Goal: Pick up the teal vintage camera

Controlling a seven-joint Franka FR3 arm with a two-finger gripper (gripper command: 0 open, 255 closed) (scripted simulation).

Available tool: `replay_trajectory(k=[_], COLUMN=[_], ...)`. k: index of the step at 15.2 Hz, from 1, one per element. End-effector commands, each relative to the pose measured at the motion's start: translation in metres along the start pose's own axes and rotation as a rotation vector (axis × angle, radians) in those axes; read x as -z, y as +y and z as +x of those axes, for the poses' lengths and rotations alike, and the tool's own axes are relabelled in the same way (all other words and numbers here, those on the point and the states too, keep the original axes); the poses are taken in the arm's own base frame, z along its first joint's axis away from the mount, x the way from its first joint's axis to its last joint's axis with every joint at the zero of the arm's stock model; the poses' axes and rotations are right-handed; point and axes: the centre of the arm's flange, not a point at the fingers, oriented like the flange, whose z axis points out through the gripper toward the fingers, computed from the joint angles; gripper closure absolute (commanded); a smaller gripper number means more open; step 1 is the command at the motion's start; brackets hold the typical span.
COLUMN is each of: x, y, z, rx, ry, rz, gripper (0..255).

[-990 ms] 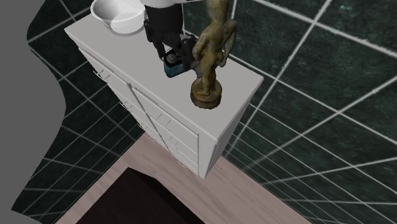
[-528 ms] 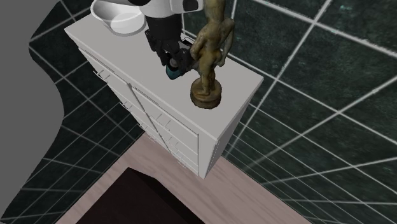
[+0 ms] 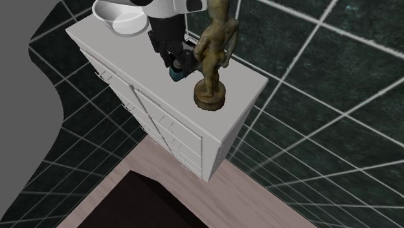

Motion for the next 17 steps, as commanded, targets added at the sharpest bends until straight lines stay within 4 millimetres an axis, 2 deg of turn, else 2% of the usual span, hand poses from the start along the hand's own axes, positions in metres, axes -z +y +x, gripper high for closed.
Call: replay_trajectory(k=[1, 15, 17], x=[0.0, 0.073, 0.074], y=[0.002, 0.006, 0.006], z=[0.003, 0.001, 0.001], rx=[-0.006, -0.006, -0.006], ry=[-0.01, -0.01, -0.01], rz=[-0.006, -0.006, -0.006], gripper=[255, 255, 255])
